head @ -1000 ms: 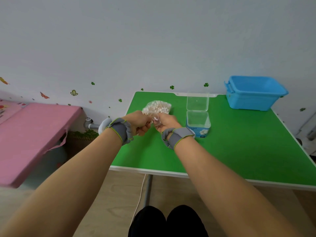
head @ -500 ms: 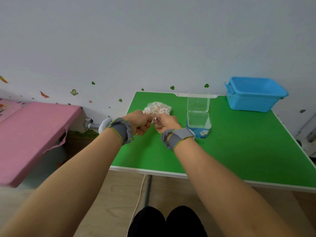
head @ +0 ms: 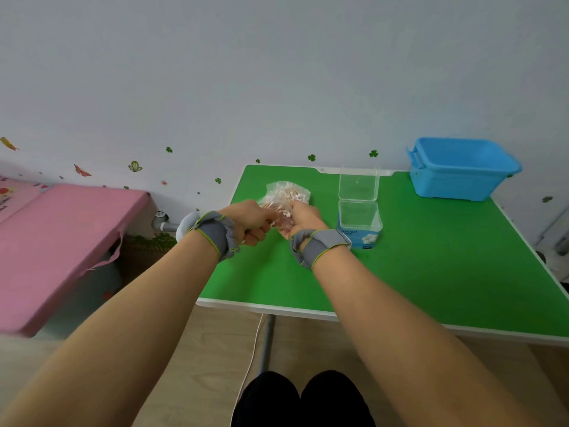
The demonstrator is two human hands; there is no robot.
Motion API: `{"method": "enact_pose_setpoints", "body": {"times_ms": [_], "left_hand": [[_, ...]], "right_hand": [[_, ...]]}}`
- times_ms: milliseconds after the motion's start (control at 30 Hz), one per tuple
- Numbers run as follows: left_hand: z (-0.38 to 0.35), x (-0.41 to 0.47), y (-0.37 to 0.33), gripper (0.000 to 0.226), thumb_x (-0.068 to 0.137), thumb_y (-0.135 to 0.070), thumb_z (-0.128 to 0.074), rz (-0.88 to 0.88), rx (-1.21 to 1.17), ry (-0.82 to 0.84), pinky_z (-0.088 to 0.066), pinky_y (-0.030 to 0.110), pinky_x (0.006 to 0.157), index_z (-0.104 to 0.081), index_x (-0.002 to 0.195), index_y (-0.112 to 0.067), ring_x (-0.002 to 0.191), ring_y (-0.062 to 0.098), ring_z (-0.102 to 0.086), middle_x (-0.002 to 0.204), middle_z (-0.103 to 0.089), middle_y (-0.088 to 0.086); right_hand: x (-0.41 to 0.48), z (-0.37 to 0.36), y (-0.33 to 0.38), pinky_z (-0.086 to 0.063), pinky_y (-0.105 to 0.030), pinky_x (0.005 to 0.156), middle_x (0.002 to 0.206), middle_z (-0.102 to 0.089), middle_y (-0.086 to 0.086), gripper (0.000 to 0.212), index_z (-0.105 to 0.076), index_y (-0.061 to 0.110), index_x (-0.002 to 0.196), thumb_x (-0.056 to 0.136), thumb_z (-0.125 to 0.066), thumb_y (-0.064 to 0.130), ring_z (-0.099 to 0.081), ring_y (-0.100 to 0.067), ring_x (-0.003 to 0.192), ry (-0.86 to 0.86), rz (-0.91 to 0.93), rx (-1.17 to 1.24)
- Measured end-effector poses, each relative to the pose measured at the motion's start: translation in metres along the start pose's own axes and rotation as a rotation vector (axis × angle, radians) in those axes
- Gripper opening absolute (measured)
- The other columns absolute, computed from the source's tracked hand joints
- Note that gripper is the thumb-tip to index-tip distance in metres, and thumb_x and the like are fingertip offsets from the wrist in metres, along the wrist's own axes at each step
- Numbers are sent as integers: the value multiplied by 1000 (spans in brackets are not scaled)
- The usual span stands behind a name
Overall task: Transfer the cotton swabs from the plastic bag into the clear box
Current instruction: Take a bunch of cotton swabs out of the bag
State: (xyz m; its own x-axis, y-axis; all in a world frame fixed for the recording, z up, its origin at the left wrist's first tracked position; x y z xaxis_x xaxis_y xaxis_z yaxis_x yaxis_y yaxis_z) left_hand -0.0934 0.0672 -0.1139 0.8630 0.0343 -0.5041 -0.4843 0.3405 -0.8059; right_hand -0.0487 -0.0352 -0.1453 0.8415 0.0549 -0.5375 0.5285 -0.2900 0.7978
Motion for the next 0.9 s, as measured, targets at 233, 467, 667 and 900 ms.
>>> {"method": "enact_pose_setpoints", "body": {"times_ms": [233, 467, 667, 900], "left_hand": [[-7, -5, 3, 37, 97, -17, -45, -17, -21, 7, -17, 10, 34, -37, 62, -17, 30, 7, -20, 41, -29, -6], [-12, -4, 5, 39, 97, -13, -43, -72, -40, -50, -18, 8, 35, -36, 59, -16, 27, 6, -21, 40, -30, -5], [-18, -3, 5, 45, 98, -25, -43, -56, 134, -188, -25, 12, 34, -40, 56, -10, 27, 11, -32, 46, -41, 4], [-21, -3, 7, 41, 101, -23, -36, -58, 217, -181, -27, 19, 40, -41, 62, -9, 34, 16, -33, 54, -38, 9]], "right_hand": [[-6, 2, 4, -48, -37, 74, 92, -54, -16, 16, -50, 2, 104, 99, -37, 10, -57, -28, 88, 24, -16, 142], [-16, -5, -14, -47, -33, 80, 96, -60, -17, 38, -52, 2, 113, 98, -39, 34, -60, -25, 87, 98, -59, 310], [-37, -18, -30, -46, -36, 66, 75, -53, -12, 47, -62, 9, 96, 84, -60, 54, -54, -25, 67, 342, -189, 225], [-25, -13, -33, -49, -26, 46, 57, -60, -8, 36, -55, 10, 74, 83, -68, 43, -60, -22, 50, 357, -282, 174]]}}
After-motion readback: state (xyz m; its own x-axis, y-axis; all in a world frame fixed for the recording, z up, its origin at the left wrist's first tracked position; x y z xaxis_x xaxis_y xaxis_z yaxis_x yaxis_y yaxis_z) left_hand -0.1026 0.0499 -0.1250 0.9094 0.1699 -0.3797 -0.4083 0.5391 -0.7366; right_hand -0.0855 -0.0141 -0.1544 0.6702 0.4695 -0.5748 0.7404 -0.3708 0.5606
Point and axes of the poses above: each hand's wrist, its own x-axis towards the middle knuckle, its own z-axis out of the back of the hand, y = z × x, the point moved 2 cm from there along x, towards the middle knuckle
